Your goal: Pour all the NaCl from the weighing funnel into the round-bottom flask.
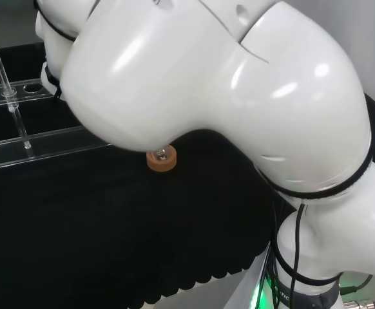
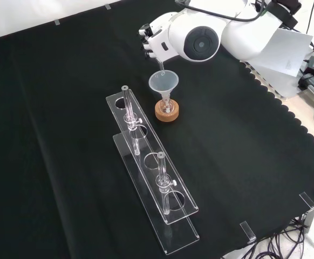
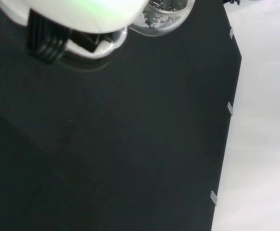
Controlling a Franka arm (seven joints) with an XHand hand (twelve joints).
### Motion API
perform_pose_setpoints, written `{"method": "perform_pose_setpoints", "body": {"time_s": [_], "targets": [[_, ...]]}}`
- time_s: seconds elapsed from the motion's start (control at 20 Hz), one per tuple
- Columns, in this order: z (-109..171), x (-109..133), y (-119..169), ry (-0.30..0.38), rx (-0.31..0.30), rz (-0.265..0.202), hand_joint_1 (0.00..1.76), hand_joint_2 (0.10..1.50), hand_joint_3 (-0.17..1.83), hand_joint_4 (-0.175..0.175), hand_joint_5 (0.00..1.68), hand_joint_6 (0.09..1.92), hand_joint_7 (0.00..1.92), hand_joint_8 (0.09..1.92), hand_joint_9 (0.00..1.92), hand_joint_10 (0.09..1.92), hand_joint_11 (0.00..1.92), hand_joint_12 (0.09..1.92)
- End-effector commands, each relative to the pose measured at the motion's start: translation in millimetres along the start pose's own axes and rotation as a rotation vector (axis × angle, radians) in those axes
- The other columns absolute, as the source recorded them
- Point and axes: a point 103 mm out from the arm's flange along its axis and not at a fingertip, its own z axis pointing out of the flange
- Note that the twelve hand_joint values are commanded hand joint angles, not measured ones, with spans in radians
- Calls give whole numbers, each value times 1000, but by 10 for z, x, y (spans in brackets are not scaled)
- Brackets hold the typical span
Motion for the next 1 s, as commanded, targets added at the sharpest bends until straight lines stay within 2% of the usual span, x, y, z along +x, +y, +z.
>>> {"method": "perform_pose_setpoints", "body": {"time_s": [0.05,0.5,1.0], "targets": [[-66,17,-2,-52,-4,2,1161,627,574,175,1584,87,1199,437,1496,87,1237,743],[-93,43,1,-147,-7,8,1161,627,575,175,1584,87,1198,438,1496,87,1235,744],[-82,46,-12,-208,-16,8,1161,626,575,175,1585,87,1197,439,1496,87,1235,745]]}}
